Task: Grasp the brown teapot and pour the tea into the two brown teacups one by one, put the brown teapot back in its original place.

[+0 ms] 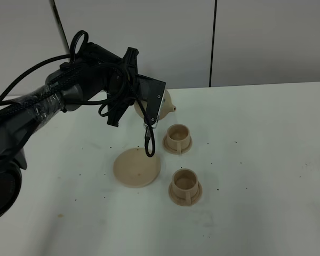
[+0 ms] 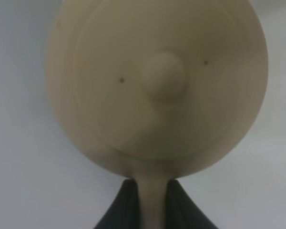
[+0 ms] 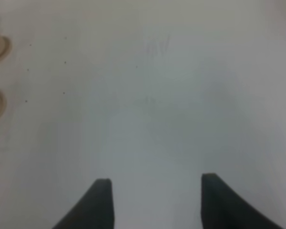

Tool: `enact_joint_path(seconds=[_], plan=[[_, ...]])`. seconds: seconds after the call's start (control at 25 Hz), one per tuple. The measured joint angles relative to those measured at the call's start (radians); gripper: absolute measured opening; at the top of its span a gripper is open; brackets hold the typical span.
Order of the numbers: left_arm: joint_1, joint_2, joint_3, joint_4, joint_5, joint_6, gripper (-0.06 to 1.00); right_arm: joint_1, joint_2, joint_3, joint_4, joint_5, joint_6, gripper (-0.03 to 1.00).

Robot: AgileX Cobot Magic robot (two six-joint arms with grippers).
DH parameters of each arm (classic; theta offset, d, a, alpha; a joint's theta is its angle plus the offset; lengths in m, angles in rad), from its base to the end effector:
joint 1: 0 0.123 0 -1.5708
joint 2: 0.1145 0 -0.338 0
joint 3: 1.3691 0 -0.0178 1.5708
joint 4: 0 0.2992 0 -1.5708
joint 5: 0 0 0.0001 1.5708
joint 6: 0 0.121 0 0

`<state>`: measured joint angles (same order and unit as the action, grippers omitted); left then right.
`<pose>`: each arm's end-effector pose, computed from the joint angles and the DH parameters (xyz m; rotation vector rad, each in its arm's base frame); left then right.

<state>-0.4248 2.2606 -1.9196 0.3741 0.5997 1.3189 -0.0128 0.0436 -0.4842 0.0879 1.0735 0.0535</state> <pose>0.5736 -0.2320 0.2129 2.1101 1.3924 0.7814 0.0190 0.0091 0.2797 0.0685 2.1147 0.1310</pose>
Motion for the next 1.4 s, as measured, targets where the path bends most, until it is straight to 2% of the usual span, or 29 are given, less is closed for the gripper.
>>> enact_joint_path(seconds=[0.2,0.84,1.4], plan=[[-0.015,0.0,0.0,0.002,-0.003,0.039,0.17,0.0,0.0,0.0,0.0,0.0,0.0,0.41],[-0.023,0.001,0.0,0.035,0.003,0.07,0.17,0.0,0.0,0.0,0.0,0.0,0.0,0.41],[-0.026,0.001,0.0,0.038,0.008,0.218,0.17,0.0,0.0,0.0,0.0,0.0,0.0,0.41]])
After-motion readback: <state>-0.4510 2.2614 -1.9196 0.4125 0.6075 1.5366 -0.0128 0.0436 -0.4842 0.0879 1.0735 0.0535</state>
